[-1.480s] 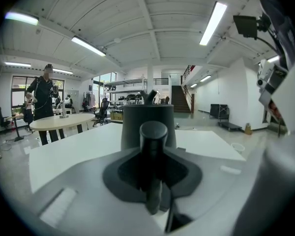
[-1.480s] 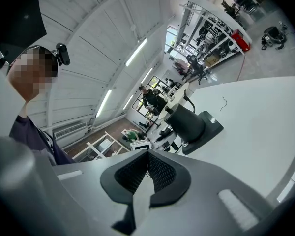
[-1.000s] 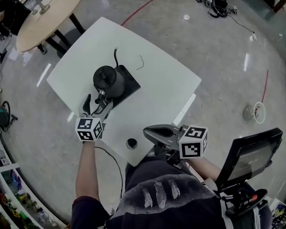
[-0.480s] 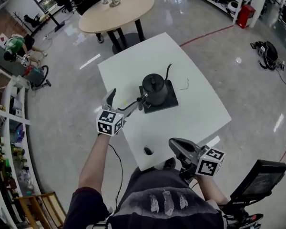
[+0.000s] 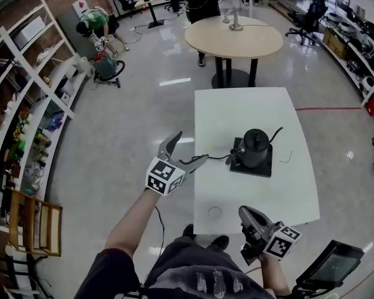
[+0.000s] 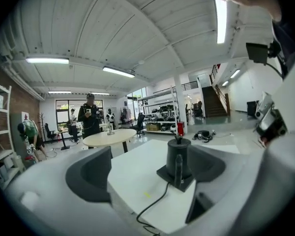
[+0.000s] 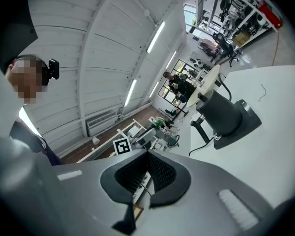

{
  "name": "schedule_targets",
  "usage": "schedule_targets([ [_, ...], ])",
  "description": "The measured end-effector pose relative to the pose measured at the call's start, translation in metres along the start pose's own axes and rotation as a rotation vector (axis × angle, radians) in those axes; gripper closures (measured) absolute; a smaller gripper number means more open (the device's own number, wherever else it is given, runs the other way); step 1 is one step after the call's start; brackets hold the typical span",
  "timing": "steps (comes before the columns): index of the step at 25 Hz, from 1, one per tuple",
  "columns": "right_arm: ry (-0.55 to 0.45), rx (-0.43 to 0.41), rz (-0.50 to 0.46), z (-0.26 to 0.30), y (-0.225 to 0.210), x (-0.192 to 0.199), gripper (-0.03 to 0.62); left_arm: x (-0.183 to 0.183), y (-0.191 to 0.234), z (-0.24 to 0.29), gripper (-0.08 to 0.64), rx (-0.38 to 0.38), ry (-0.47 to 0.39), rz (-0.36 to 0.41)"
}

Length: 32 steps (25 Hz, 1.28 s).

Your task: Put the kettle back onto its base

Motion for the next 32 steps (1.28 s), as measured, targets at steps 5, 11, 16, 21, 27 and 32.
schedule_targets([
  [5,0.049,-0.009,-0.025,0.032,0.006,0.002,0.594,-0.002,0.024,-0.026,0.222,-0.059,-0.032,0.004],
  [11,0.09,-0.035,-0.083,0.074,0.019,0.027,0.594,0.02,0.041,-0.072,0.572,-0.032,-0.013,0.075],
  [16,0.115,-0.031,-0.164,0.112,0.074,0.051,0.594,0.019,0.068,-0.133,0.572,-0.048,-0.061,0.074],
  [21,0.156,0.008,-0.189,0.144,0.107,0.094,0.594,0.042,0.071,-0.199,0.574,-0.029,-0.075,0.053],
  [27,0.145,0.067,-0.241,0.162,0.13,0.137,0.594,0.079,0.052,-0.221,0.577,0.076,-0.107,-0.014],
  [32,0.099,0.163,-0.24,0.133,0.138,0.153,0.594,0.085,0.014,-0.213,0.577,0.23,-0.143,-0.053],
])
Point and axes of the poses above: the fingertips, and each gripper's own axes: z forward along the fingers, y to its left, x out of its underside, the point moved 10 cm from there along -z, backward along the fingers, and after that the axes turned 8 degrees about z, right-handed, at the moved point
